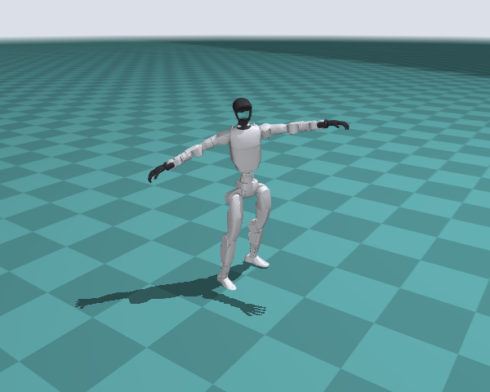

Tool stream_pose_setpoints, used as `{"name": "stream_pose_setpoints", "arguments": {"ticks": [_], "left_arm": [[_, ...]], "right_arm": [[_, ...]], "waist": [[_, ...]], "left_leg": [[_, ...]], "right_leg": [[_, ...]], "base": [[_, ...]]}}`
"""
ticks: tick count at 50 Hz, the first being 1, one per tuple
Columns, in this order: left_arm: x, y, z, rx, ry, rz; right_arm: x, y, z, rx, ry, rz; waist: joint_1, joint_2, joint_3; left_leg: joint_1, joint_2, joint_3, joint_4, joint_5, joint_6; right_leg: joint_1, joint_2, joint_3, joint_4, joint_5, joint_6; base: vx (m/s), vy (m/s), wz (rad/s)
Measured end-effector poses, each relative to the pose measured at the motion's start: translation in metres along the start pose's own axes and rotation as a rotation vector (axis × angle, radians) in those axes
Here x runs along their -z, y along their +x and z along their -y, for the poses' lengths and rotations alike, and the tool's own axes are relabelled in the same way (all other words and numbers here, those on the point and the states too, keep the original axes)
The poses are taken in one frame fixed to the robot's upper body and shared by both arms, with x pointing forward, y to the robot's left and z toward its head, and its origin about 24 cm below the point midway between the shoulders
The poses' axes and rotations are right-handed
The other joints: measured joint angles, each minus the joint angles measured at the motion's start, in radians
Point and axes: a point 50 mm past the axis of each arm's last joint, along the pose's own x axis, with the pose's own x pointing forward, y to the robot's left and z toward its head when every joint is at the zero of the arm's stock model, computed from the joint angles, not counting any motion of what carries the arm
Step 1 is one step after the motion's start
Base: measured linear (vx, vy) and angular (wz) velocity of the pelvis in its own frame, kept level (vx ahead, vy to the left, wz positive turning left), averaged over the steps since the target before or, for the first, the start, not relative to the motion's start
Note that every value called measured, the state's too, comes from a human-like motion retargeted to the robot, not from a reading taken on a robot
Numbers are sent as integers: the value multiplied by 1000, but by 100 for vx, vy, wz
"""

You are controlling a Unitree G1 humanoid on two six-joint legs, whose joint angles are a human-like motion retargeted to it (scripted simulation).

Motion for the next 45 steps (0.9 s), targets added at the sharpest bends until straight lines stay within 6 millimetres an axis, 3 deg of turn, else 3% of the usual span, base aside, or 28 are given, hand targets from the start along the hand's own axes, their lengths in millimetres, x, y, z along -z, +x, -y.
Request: {"name": "stream_pose_setpoints", "arguments": {"ticks": [3, 5, 7, 18, 21, 23, 27, 30, 32, 36, 43, 45], "left_arm": [[20, -3, -2, 5, 1, -52], [37, -6, -4, 22, 35, -90], [47, -8, -3, 13, -15, -119], [129, -35, -7, -36, -139, -379], [149, -44, 0, -39, -150, -451], [166, -53, 8, -23, -121, -505], [195, -72, 39, 14, -140, -596], [230, -101, 61, 56, -130, -695], [242, -113, 71, 52, -181, -738], [268, -142, 85, 41, -265, -853], [314, -206, 102, 0, -438, -1072], [325, -227, 106, 9, -446, -1129]], "right_arm": [[-8, 0, 8, 30, -12, 27], [-12, 0, 13, 39, -36, 57], [-19, -1, 19, 68, -41, 65], [-65, -8, 45, 164, -141, 189], [-80, -11, 54, 204, -140, 228], [-91, -14, 61, 231, -144, 264], [-115, -24, 80, 293, -105, 315], [-141, -35, 96, 345, -104, 392], [-155, -41, 100, 363, -84, 416], [-185, -57, 111, 416, -73, 495], [-254, -106, 135, 487, -15, 682], [-271, -125, 146, 522, -13, 745]], "waist": [[70, -26, -8], [100, -49, -27], [166, -61, -22], [479, -180, -8], [580, -214, 4], [644, -231, 7], [784, -265, 39], [874, -272, 42], [940, -303, 64], [1075, -328, 86], [1237, -325, 119], [1276, -292, 108]], "left_leg": [[-29, -2, -80, 9, -2, 0], [-104, 7, -137, 131, -65, 48], [-81, -7, -191, 33, -9, -1], [-147, -58, -468, 10, 19, 1], [-168, -77, -537, 4, 32, 4], [-203, -97, -574, 67, -5, 36], [-207, -119, -672, -13, 63, 15], [-253, -138, -715, 52, 25, 53], [-249, -150, -769, -25, 93, 23], [-274, -167, -837, -39, 122, 27], [-333, -201, -945, -17, 151, 32], [-345, -195, -954, 30, 108, 64]], "right_leg": [[24, -19, -79, -3, -11, 0], [13, -42, -146, 60, -56, 0], [49, -41, -187, 0, -27, 0], [152, -89, -466, -11, -57, 0], [176, -97, -537, -20, -58, 0], [167, -128, -588, 58, -100, -16], [216, -114, -674, -28, -61, 0], [184, -153, -735, 98, -123, -41], [221, -128, -771, -10, -69, -8], [228, -128, -838, -7, -67, -23], [228, -133, -943, 31, -75, -52], [211, -152, -971, 139, -122, -108]], "base": [[0, 3, 139], [1, 4, 153], [-1, 1, 128], [1, 4, 130], [1, 4, 122], [3, 7, 125], [0, 2, 117], [2, 5, 106], [-2, 1, 109], [-2, 3, 95], [-4, 3, 86], [-1, 2, 66]]}}
